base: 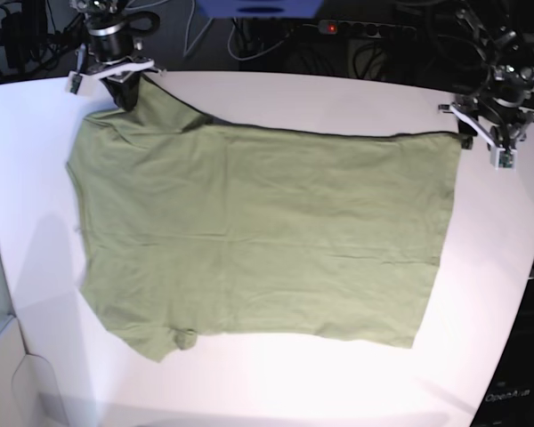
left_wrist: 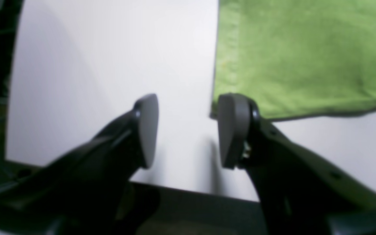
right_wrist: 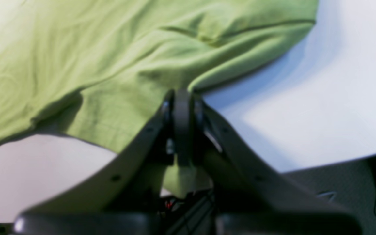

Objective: Fold the T-shirt properly
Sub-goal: 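Close both grippers on the green shirt's edge at shoulder and hem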

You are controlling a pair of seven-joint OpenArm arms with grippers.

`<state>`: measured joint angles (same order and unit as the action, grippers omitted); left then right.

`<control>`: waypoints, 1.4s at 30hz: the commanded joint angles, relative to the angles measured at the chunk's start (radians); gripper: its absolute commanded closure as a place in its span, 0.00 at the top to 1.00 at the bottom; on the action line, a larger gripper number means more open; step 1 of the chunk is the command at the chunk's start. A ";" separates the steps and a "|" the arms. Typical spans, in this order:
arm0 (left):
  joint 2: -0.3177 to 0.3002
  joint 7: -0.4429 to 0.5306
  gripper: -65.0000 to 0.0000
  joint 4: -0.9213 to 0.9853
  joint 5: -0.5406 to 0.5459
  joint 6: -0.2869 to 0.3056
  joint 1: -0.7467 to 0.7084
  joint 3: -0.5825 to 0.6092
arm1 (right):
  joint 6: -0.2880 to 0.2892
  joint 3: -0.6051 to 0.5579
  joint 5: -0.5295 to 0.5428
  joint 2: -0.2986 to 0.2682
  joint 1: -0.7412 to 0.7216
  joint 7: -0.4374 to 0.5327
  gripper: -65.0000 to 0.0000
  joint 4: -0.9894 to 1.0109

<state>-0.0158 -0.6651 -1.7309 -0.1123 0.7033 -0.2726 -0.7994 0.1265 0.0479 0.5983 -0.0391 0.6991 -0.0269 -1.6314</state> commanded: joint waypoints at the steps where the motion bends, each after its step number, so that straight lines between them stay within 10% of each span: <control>1: -0.013 0.015 0.44 -0.004 0.012 -0.005 0.012 -0.010 | -0.011 0.000 -0.002 -0.006 0.015 -0.035 0.00 -0.002; 42: 0.006 0.017 0.44 0.121 0.026 -0.005 0.048 0.087 | -0.011 -0.001 -0.004 -0.026 -0.006 -0.086 0.00 -0.002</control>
<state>-0.0063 -0.6441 -1.5944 -0.0891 0.6922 -0.2268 -0.7113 0.1268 0.0463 0.5987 -0.0612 0.6865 -0.0578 -1.6321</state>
